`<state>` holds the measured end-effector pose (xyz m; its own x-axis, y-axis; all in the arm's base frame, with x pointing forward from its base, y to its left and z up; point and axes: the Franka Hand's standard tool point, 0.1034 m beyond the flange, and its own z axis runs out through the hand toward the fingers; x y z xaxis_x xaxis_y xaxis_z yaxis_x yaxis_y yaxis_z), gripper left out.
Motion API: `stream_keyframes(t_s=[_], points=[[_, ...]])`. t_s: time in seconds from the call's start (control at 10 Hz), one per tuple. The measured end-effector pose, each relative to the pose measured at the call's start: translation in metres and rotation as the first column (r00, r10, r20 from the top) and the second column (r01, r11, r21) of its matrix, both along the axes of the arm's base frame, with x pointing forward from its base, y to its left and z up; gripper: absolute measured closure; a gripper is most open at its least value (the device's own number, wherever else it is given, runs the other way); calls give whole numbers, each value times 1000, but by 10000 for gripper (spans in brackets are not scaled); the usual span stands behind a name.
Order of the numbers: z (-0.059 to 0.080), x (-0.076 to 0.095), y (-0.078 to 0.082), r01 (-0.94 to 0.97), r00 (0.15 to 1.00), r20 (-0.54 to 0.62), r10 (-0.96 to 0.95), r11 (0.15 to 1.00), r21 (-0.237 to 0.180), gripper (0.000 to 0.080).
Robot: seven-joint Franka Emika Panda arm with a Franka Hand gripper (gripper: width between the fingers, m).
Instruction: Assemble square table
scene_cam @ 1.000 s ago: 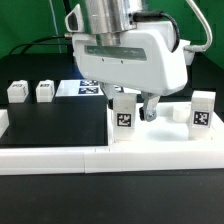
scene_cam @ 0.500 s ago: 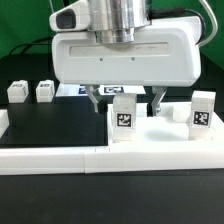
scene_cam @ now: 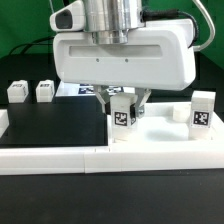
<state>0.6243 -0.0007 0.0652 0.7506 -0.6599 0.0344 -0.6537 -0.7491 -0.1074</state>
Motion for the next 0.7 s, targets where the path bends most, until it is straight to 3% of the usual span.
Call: stream_keyframes(t_s=[0.2, 0.4, 0.6, 0.7], points=[[-1, 0, -1, 176, 984, -12, -176, 984, 18, 510], [-1, -1, -3, 442, 897, -41, -441, 896, 41, 510], [-1, -2, 0, 731, 682, -101, -724, 678, 75, 510], [-1, -1, 0, 844, 536, -139, -832, 528, 98, 510]])
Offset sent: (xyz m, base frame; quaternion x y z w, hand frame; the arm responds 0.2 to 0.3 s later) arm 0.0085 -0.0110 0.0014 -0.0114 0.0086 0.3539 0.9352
